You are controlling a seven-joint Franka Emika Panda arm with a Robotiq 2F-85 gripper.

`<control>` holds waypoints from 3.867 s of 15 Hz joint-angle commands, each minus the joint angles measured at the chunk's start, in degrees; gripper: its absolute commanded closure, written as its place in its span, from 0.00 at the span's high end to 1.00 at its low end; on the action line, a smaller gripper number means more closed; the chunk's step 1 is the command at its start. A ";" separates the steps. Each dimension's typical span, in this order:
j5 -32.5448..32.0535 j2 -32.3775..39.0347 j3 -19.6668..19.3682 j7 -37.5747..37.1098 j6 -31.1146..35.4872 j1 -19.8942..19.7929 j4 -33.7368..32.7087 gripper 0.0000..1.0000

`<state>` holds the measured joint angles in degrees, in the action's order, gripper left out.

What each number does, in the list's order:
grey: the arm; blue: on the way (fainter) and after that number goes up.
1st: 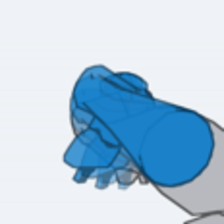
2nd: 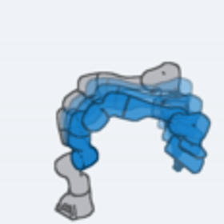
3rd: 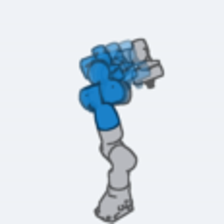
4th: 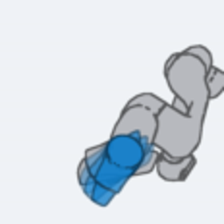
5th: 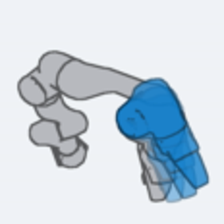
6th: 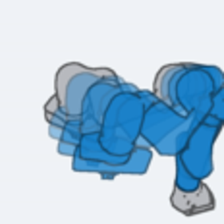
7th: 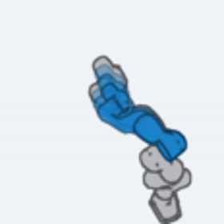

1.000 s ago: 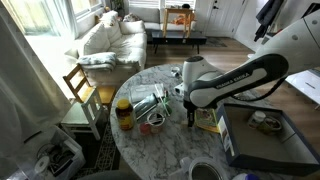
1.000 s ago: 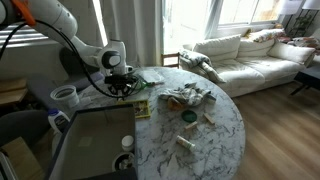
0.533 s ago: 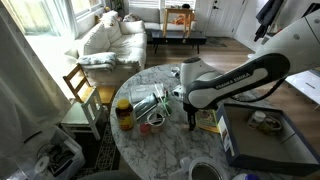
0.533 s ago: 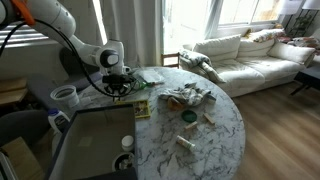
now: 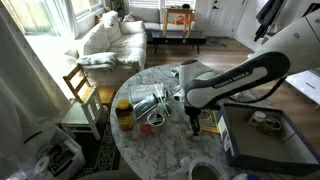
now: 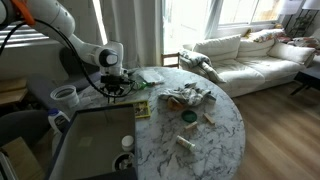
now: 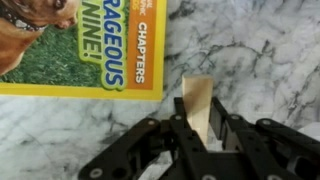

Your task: Pick up the wooden block and move forward on the table, slide the book a little to the right, put the wooden block in between the book pages

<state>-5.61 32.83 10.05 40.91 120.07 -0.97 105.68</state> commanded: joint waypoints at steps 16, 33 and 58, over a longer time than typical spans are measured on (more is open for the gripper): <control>5.16 1.73 0.17 2.34 -0.25 -1.39 -2.44 0.07; 5.50 1.80 -0.21 0.77 1.86 -1.03 -2.24 0.07; 5.01 1.41 -0.37 0.22 8.11 -1.05 1.92 0.07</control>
<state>-0.89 33.99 9.64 40.79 127.14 -1.67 106.87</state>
